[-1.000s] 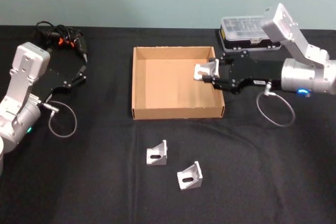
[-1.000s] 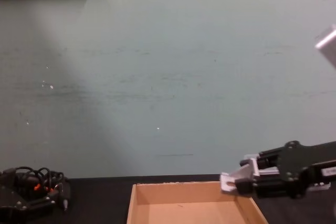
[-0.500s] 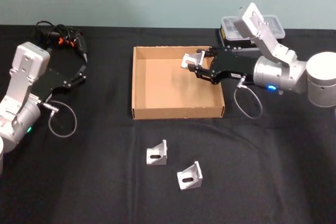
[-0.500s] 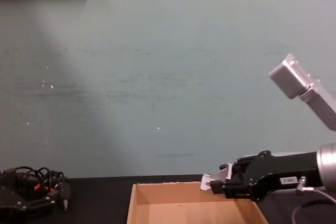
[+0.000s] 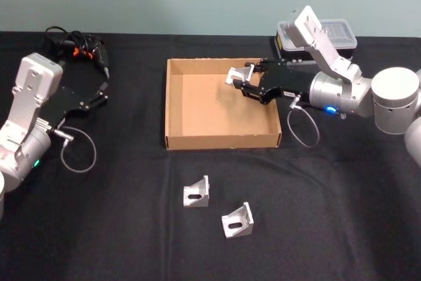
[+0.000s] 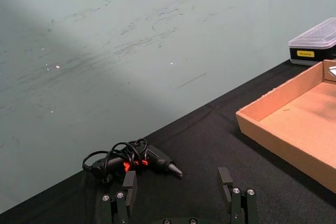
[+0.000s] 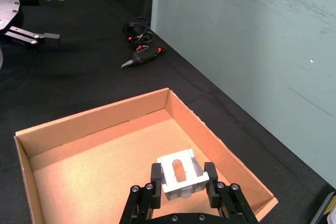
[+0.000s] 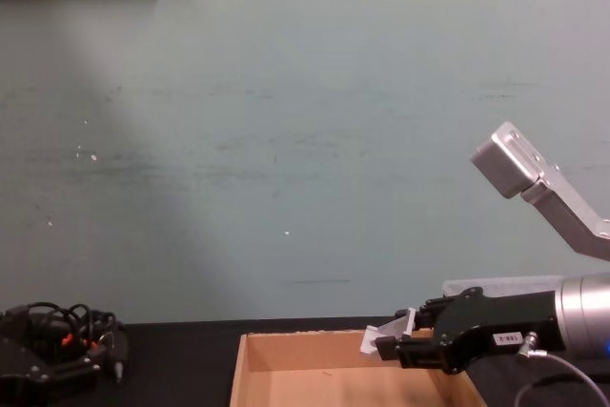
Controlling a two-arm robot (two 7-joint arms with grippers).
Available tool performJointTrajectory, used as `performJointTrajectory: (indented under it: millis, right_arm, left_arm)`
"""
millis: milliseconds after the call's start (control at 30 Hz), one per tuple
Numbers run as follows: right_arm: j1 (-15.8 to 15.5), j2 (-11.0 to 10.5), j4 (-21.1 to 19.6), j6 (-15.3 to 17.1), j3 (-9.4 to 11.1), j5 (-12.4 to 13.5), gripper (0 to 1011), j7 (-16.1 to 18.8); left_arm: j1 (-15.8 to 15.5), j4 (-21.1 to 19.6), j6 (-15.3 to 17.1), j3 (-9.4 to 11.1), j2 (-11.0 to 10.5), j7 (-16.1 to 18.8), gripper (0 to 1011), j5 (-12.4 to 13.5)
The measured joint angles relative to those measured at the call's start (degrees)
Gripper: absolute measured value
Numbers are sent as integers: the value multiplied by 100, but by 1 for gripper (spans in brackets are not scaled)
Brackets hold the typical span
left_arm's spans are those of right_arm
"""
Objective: Use one hand to pick up the angle iron from the table and place it into the box.
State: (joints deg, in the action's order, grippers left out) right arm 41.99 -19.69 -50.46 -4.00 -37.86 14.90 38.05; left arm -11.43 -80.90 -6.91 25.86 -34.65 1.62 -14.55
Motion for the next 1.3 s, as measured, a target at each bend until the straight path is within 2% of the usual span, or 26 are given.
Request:
performJointTrajectory:
  millis: [67,233,400,567,600,667,1100,1267,1300]
  right_arm:
    - [2,23,30,11,29,-10,491,1]
    - [-4,55,69,68,86,-27,602,30]
    - [-38,79,65,124,155,-49,792,79]
    - [-89,78,0,129,248,-69,916,104]
    - [-89,78,0,129,248,-69,916,104]
    - [-138,69,-59,117,317,-66,991,98]
    - [-491,-15,-510,-90,778,91,1003,-155]
    - [-840,-212,-1142,-68,1029,276,1003,-252]
    - [-968,-308,-1381,-28,1098,339,1003,-265]
  left_arm:
    - [0,0,0,0,1,0,1000,0]
    - [0,0,0,0,0,0,1000,0]
    - [0,0,0,0,0,0,1000,0]
    - [0,0,0,0,0,0,1000,0]
    - [0,0,0,0,0,0,1000,0]
    - [0,0,0,0,0,0,1000,0]
    - [0,0,0,0,0,0,1000,0]
    - [0,0,0,0,0,0,1000,0]
    - [0,0,0,0,0,0,1000,0]
